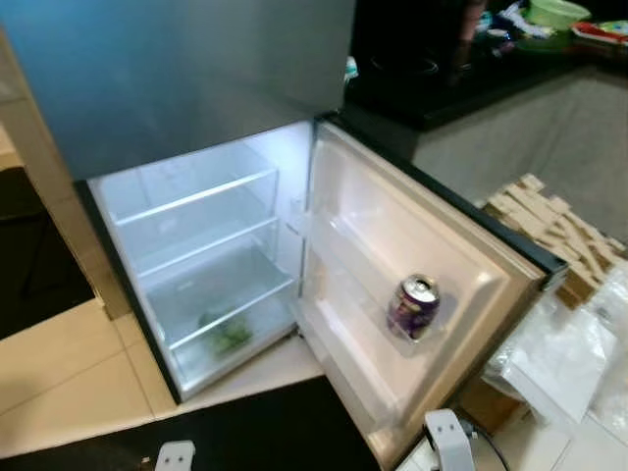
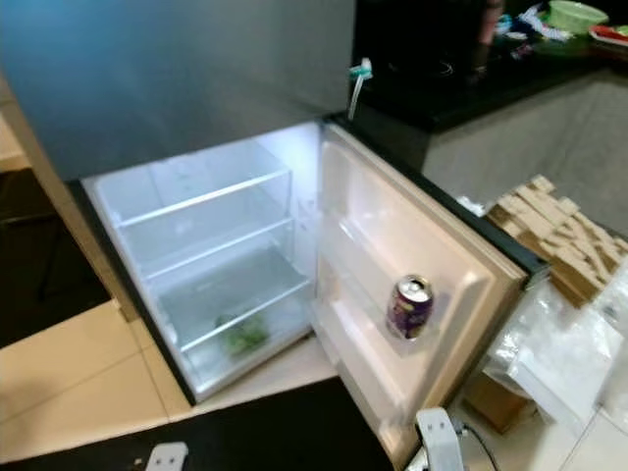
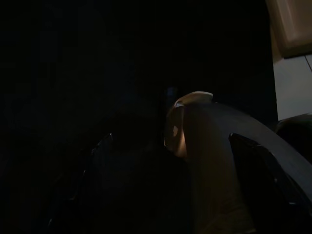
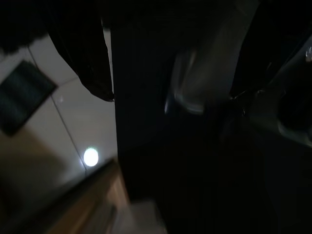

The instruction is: Restocking fridge

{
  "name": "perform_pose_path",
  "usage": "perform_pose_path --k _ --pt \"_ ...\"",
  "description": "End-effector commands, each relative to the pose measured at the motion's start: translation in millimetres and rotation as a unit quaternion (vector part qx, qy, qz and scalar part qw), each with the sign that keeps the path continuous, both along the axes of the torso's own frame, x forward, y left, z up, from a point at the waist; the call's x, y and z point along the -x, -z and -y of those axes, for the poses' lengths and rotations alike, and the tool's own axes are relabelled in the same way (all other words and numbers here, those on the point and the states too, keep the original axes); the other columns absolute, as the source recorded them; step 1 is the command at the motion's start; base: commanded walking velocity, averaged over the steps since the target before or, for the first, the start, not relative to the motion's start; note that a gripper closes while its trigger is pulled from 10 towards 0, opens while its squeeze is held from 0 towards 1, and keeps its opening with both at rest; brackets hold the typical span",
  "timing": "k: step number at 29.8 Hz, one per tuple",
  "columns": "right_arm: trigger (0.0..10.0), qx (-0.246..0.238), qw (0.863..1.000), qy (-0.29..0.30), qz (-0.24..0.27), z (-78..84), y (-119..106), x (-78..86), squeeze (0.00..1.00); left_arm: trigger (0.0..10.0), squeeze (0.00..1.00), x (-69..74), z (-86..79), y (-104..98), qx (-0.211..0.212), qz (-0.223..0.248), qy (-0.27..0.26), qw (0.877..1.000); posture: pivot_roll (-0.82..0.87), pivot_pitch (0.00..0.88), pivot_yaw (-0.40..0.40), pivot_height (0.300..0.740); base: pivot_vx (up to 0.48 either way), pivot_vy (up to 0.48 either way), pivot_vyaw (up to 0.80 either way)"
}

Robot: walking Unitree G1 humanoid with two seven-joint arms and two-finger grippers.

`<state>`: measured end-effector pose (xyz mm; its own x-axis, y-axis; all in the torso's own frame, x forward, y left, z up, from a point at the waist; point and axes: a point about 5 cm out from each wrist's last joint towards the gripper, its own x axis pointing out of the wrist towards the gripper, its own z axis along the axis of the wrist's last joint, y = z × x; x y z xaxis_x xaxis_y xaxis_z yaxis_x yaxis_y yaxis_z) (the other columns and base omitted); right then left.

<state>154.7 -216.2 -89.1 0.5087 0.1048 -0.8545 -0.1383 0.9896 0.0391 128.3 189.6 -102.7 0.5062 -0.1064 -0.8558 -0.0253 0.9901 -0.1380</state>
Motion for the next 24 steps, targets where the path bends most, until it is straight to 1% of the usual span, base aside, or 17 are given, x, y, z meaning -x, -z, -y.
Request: perform_pose_path --k 1,3,11,12,15,17,18,19,21,22,23,24 --pt "10.0 0.016 1.000 0.021 -0.015 10.6 2 8.2 0.00 10.0 0.00 6.9 3.5 3 0.005 -0.014 0.007 1.000 -0.07 0.000 -0.016 0.740 0.000 -0.446 0.00" --pt "10.0 0.024 0.999 0.028 -0.025 14.3 3 13.4 0.00 10.0 0.00 7.3 2.9 3 0.006 -0.015 0.002 1.000 -0.07 0.000 -0.017 0.740 0.000 0.000 0.00" --pt "10.0 0.032 0.998 0.040 -0.037 18.6 5 20.4 0.00 10.0 0.00 8.1 2.4 3 0.007 -0.016 0.000 1.000 -0.07 0.000 -0.016 0.740 0.000 0.000 0.00" --pt "10.0 0.044 0.997 0.059 -0.040 24.9 5 23.3 0.00 10.0 0.00 8.1 2.5 3 0.008 -0.015 0.000 1.000 -0.07 0.000 -0.016 0.740 0.000 0.000 0.00" --pt "10.0 0.063 0.993 0.087 -0.040 34.7 3 25.3 0.00 10.0 0.00 7.9 2.5 3 0.009 -0.015 -0.001 1.000 -0.07 0.000 -0.015 0.740 0.000 0.000 0.00" --pt "10.0 0.079 0.990 0.112 -0.038 43.4 1 27.1 0.00 10.0 0.00 7.8 2.5 3 0.010 -0.015 -0.001 1.000 -0.07 0.000 -0.015 0.740 0.000 0.000 0.00" --pt "10.0 0.085 0.987 0.134 -0.039 49.4 0 28.9 0.00 10.0 0.00 7.9 2.5 3 0.010 -0.015 -0.001 1.000 -0.07 0.000 -0.015 0.740 0.000 0.000 0.00" --pt "10.0 0.085 0.987 0.134 -0.039 49.4 0 28.9 0.00 10.0 0.00 7.9 2.5 3 0.010 -0.015 -0.001 1.000 -0.07 0.000 -0.015 0.740 0.000 0.000 0.00" --pt "10.0 0.095 0.982 0.158 -0.030 57.8 -3 27.4 0.00 10.0 0.00 8.1 2.4 3 0.010 -0.015 -0.002 1.000 -0.07 0.000 -0.016 0.740 0.000 0.000 0.00" --pt "10.0 0.095 0.982 0.158 -0.030 57.8 -3 27.4 0.00 10.0 0.00 8.1 2.4 3 0.010 -0.015 -0.002 1.000 -0.07 0.000 -0.016 0.740 0.000 0.000 0.00" --pt "10.0 0.104 0.980 0.170 -0.024 63.1 -5 25.7 0.00 10.0 0.00 8.2 2.4 3 0.010 -0.015 -0.002 1.000 -0.07 0.000 -0.016 0.740 0.000 0.000 0.00" --pt "10.0 0.115 0.973 0.202 -0.010 73.0 -10 22.8 0.00 10.0 0.00 8.4 2.4 3 0.010 -0.015 -0.002 1.000 -0.07 0.000 -0.016 0.740 0.000 0.000 0.00"
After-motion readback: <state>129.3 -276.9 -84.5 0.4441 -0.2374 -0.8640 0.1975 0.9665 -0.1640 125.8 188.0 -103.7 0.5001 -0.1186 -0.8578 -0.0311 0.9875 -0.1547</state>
